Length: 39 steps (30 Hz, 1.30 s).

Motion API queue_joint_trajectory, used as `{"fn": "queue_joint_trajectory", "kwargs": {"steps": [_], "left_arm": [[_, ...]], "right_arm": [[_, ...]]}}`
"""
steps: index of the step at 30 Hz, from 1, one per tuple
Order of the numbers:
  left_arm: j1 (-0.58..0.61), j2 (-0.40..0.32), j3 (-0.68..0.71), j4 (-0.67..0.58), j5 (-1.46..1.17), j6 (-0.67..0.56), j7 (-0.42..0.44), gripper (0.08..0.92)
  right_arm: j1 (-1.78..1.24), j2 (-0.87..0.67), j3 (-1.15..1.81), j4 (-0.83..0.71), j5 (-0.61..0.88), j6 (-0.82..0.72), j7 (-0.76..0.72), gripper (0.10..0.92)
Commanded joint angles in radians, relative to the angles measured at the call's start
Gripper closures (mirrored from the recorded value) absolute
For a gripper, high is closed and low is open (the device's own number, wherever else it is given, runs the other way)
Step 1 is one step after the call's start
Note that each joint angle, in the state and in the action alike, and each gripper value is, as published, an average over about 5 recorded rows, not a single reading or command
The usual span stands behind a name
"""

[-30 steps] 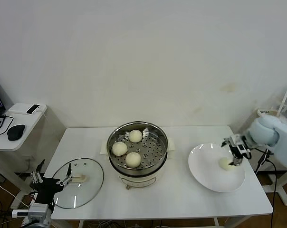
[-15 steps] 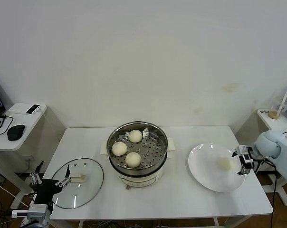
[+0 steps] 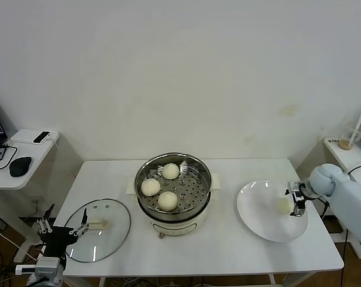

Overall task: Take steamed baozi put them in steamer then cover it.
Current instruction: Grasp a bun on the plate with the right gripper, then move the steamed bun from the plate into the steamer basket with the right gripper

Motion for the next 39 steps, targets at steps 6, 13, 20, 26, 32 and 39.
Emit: {"fn": "queue_joint_trajectory", "kwargs": {"steps": [6,13,20,26,32,39], "left_arm": [[0.002,0.000,0.002,-0.004,0.003,0.001,0.001,0.177],[0.004,-0.001,0.002,-0.010,0.002,0.000,0.001,0.177],[0.006,0.002,-0.001,-0.017,0.001,0.001,0.002,0.177],[0.005,0.005,0.002,-0.023,0.001,0.002,0.003,0.177],[-0.006,0.009,0.020,-0.023,0.007,0.003,0.001,0.177],[-0.015,0.009,0.027,-0.016,0.008,0.002,0.001,0.177]], "right_arm": [[0.019,0.049,-0.003,-0.062,-0.021,-0.011,-0.024,0.274],[0.024,0.023,-0.012,-0.038,-0.008,-0.024,-0.073,0.389],[0.087,-0.041,-0.049,0.057,0.075,-0.057,-0.108,0.436],[0.238,-0.109,-0.163,0.162,0.182,-0.099,-0.115,0.438],[0.531,-0.087,-0.399,0.241,0.329,-0.149,-0.098,0.432],[0.879,0.059,-0.650,0.341,0.549,-0.223,-0.066,0.427]]}}
